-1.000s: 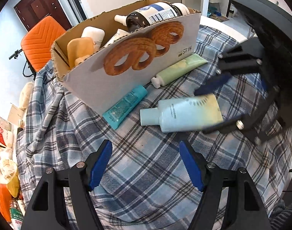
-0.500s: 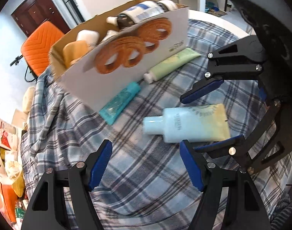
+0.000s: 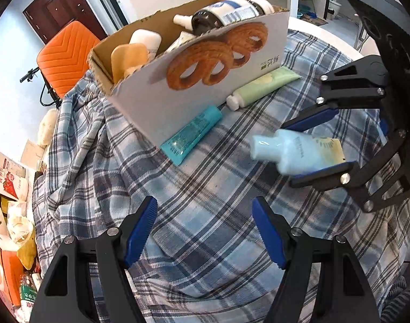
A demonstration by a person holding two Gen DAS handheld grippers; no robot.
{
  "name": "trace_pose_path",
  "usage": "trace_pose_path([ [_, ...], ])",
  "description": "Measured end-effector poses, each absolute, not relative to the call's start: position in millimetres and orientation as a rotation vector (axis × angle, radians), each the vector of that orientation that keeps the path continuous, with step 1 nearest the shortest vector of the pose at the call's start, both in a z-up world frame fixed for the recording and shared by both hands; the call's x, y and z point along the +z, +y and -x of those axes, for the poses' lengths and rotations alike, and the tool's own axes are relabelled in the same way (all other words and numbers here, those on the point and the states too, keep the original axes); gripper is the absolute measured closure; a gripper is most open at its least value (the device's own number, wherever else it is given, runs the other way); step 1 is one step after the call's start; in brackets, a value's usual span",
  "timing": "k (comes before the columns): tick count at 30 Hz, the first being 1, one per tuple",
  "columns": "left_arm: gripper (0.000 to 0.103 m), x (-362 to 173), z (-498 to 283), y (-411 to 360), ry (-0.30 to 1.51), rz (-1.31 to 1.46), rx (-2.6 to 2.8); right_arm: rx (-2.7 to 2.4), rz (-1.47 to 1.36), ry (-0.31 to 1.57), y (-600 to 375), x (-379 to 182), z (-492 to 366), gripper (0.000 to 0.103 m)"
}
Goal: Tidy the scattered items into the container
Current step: 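Lower the right gripper around the light blue tube to grasp it, then lift the light blue tube with the right gripper toward the box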
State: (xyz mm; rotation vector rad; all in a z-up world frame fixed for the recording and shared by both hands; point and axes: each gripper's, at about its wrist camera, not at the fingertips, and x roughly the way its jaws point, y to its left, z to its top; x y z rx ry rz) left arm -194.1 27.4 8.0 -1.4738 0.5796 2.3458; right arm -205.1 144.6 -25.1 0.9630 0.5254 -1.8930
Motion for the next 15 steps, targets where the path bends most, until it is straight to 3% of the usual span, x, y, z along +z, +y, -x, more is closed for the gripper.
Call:
trace_pose_path([
  [15, 0.028, 25.4, 215.5, 77.6, 0.569, 1.403, 2.323, -1.993, -0.955, 0.497, 182.6, 5.3, 209.9, 0.060],
])
